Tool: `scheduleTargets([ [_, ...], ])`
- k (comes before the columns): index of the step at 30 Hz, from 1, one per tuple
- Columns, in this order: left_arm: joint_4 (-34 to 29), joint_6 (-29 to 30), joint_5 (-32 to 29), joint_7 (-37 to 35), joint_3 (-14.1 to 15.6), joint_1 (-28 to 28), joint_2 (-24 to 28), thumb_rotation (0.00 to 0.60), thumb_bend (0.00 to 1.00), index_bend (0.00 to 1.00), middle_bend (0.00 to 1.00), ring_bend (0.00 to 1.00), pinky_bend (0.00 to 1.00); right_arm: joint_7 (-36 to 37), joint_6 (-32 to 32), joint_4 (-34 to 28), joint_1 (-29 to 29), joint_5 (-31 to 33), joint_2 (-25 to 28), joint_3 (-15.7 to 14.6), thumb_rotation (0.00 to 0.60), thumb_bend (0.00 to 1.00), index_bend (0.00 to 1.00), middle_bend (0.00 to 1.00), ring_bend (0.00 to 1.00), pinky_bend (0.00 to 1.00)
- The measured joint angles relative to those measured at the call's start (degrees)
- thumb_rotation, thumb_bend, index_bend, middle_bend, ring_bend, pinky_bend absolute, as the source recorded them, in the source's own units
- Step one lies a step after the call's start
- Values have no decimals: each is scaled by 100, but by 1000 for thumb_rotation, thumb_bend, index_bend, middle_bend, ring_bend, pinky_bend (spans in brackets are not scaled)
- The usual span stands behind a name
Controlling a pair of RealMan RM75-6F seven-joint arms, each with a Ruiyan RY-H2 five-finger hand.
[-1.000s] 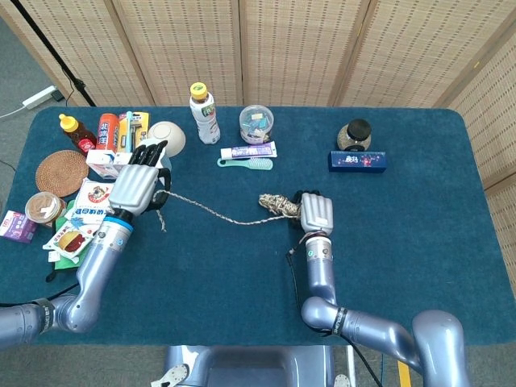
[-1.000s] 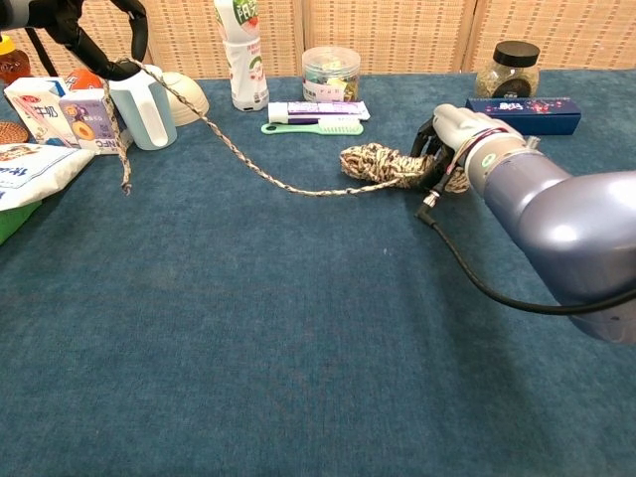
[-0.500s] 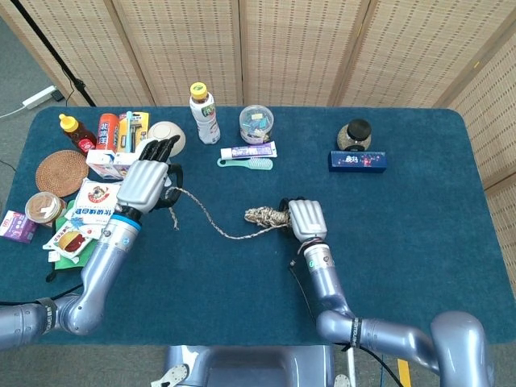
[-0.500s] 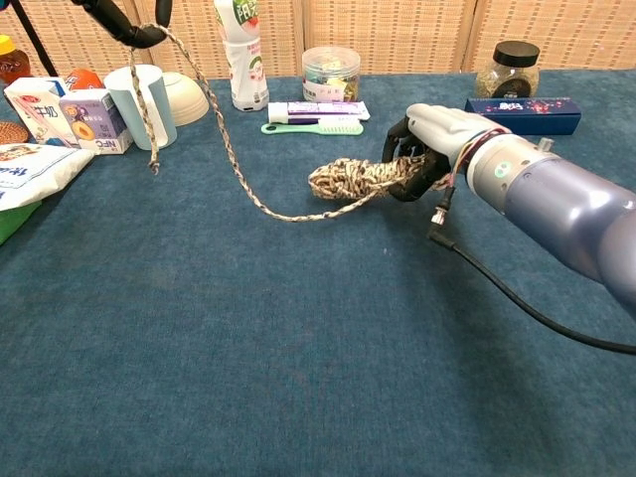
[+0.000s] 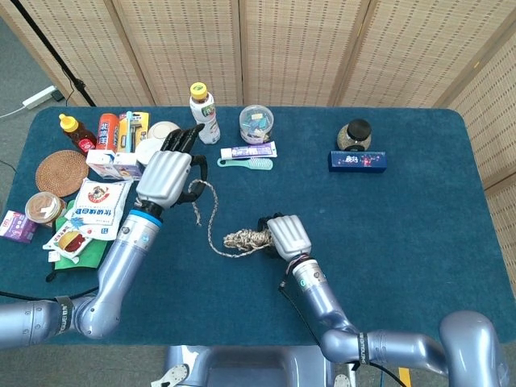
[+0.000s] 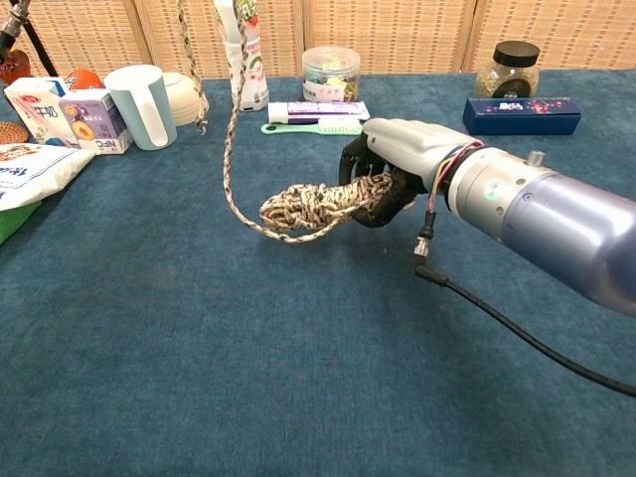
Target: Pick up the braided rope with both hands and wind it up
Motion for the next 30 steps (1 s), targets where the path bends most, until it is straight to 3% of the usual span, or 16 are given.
scheduleTargets([
  [9,121,86,-825,-16,-473,-509,-265,600,401,608,0,0,0,-226,145,-615,-67,-166,59,-245,600,595,668,519,375,549],
  [13,222,215,-921,-14,-590,-762,-434,600,402,608,0,0,0,-262,115,-677,-73,-154,61,-293,600,595,669,519,375,549],
  [21,574,404,-882,111,-604,-1025,-667,600,402,608,0,0,0,-44,-11,-1108,-131,-250,272,-337,600,595,671,522,376,549],
  [30,1347,236,-686,-195,-497,-1151,-1071,600,402,608,0,0,0,512,-197,-1879,-245,-499,640,-373,600,595,672,525,377,549],
])
